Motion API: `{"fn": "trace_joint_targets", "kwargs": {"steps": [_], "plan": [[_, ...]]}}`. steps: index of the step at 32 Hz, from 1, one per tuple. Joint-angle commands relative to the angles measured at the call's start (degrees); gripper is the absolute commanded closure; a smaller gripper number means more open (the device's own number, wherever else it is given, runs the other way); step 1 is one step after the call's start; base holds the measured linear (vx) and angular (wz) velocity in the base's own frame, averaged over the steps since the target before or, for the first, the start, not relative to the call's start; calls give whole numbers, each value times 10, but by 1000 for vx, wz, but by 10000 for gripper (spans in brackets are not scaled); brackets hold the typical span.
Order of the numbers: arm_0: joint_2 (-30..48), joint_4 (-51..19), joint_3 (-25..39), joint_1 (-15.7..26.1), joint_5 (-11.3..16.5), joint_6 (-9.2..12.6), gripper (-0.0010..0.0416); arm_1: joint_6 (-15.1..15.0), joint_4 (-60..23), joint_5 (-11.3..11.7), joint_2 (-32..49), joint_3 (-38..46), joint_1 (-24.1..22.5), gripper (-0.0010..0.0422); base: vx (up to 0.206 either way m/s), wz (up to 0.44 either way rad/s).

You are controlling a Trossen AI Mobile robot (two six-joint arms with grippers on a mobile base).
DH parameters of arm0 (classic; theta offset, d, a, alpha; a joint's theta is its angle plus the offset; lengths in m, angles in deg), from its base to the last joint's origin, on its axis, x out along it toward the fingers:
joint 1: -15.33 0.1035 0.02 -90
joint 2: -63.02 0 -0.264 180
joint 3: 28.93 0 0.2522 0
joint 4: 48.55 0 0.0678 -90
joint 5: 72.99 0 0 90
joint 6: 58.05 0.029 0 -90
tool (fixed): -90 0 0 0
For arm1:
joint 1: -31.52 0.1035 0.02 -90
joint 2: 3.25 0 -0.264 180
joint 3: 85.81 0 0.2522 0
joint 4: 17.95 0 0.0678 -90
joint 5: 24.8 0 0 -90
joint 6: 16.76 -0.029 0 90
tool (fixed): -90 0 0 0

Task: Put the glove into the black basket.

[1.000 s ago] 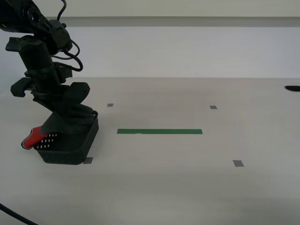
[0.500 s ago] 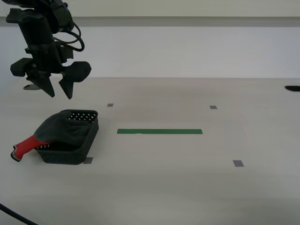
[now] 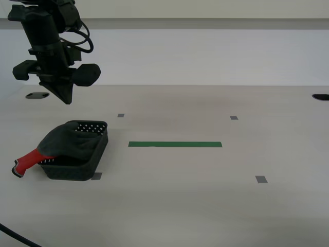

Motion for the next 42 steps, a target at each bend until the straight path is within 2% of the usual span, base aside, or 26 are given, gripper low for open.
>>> {"fn": "trace_joint_targets", "kwargs": {"steps": [1,42], "plan": [[0,3,1,0,0,0,405,0,0,-2,0,0,0,406,0,0],[0,3,1,0,0,0,405,0,14,-1,0,0,0,405,0,0]]}}
